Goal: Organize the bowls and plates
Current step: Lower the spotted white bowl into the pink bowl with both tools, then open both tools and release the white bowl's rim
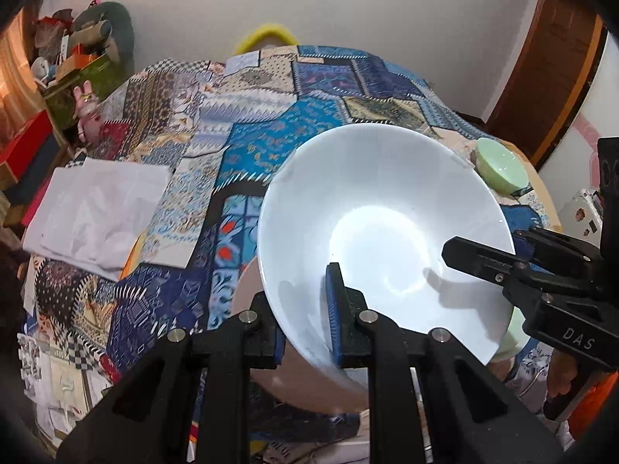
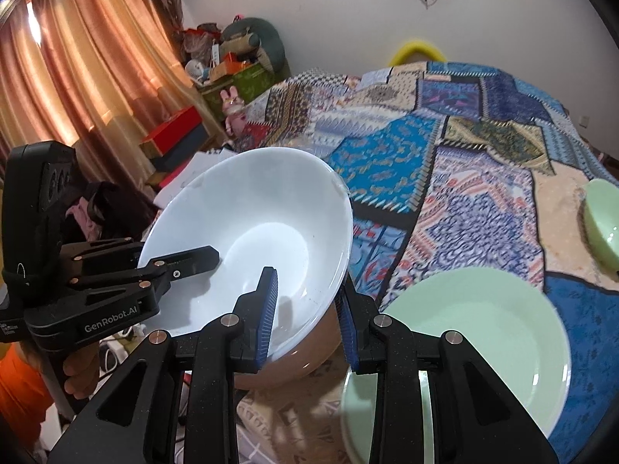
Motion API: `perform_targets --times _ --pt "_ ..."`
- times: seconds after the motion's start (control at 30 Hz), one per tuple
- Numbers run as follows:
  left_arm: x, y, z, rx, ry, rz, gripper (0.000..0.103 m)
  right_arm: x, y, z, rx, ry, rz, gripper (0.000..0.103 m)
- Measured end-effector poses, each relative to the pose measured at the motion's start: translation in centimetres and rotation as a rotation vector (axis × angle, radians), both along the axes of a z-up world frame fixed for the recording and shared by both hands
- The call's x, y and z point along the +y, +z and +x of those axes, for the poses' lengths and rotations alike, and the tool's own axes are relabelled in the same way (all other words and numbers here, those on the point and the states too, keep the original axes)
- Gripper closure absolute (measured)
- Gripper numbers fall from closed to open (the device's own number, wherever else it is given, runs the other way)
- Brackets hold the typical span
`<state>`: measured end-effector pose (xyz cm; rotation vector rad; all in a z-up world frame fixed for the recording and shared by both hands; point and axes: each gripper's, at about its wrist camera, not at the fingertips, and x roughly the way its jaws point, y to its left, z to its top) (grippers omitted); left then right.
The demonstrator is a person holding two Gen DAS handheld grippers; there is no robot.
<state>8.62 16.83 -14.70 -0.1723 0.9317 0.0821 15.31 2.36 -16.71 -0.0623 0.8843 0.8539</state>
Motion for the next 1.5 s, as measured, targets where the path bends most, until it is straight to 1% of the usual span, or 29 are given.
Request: perform_targets --times 0.33,0.63,0.9,1.1,1.2,1.3,1.37,1.5 --pt "1.2 -3.1 -0.9 0.049 0.012 -0.016 0.086 1.1 -2.4 -0.4 0.061 0.012 -0.028 0.076" --pt "2.0 -4.6 -0.9 0.068 0.044 -0.012 0.086 1.6 -4.1 -0.5 0.114 0.013 -0.046 0.076" --pt "2.3 -4.9 -1.0 0.058 0.064 -0.025 0.088 1.7 -3.8 -0.9 0.076 -0.003 -0.070 0.076" --pt "2.4 -5.3 -1.0 0.068 0.064 -0.039 0.087 0.9 -3.2 -0.4 0.088 -0.039 -0.041 0.074" --pt "2.2 -5.4 -0.9 0.071 0.061 -0.027 0.088 0.7 -3.0 -0.4 0.075 -0.057 -0.040 0.073" --pt "1.8 -5.4 -0.8 0.074 0.060 0.011 0.088 0.6 -2.9 -0.4 0.047 -0.070 -0.061 0.072" --pt "1.6 -5.4 -0.7 0.069 0.061 0.015 0.088 0.4 -2.9 -0.3 0.048 -0.067 -0.055 0.072" --pt "1.9 -5.1 -0.5 0.067 0.071 -0.001 0.088 0.2 -2.5 -0.4 0.026 -0.069 -0.054 0.071"
